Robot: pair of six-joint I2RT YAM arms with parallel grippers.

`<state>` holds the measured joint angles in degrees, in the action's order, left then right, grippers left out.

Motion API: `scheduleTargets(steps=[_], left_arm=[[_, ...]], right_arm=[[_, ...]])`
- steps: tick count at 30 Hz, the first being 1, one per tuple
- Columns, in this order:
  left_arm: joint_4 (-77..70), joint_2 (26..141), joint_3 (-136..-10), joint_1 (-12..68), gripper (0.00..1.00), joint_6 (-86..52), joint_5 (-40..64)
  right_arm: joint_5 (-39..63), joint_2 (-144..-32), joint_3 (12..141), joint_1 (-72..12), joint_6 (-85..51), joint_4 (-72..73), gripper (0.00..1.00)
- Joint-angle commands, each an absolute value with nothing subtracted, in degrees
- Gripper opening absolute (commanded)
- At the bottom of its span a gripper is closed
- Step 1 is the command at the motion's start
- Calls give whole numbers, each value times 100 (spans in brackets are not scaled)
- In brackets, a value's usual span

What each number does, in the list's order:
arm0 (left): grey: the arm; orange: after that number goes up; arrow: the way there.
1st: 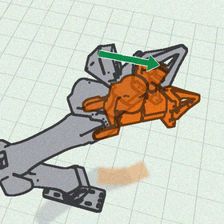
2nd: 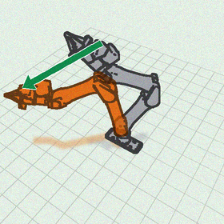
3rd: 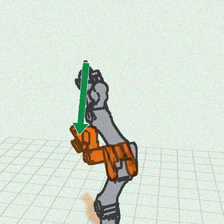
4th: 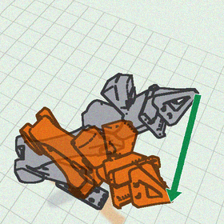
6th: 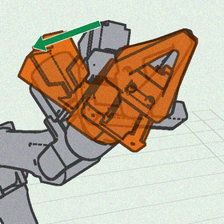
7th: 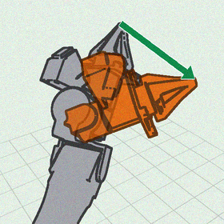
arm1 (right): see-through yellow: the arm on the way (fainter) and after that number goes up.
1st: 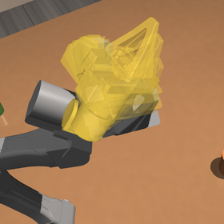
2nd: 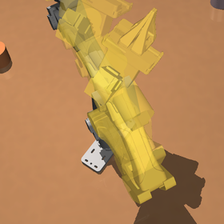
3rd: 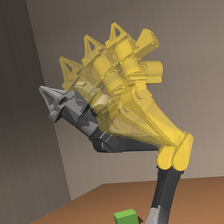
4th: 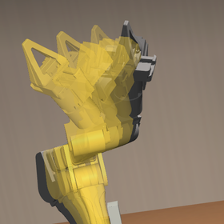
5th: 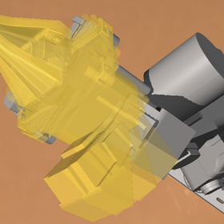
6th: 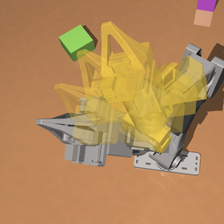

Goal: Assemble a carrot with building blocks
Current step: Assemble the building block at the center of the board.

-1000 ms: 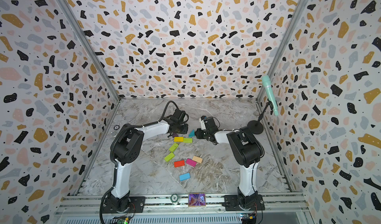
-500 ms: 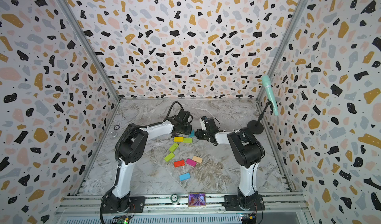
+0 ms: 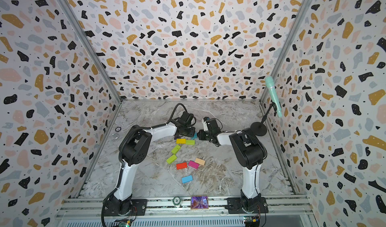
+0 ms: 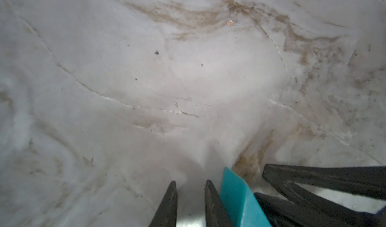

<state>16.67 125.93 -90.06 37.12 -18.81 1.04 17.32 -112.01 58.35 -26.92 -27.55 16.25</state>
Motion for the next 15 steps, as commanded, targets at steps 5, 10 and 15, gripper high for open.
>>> scheduleTargets(steps=[5,10,15], left_arm=[[1766,12560,-8992,3823,25,-1837,121],[1749,12546,-8957,3832,24,-1871,97],[1740,12534,-8939,3832,24,-1872,97]], right_arm=[[1636,-10955,5709,-2780,-2760,1382,25],[1635,-10891,5635,-2821,-2799,1401,25],[1619,-10819,5553,-2859,-2813,1417,25]])
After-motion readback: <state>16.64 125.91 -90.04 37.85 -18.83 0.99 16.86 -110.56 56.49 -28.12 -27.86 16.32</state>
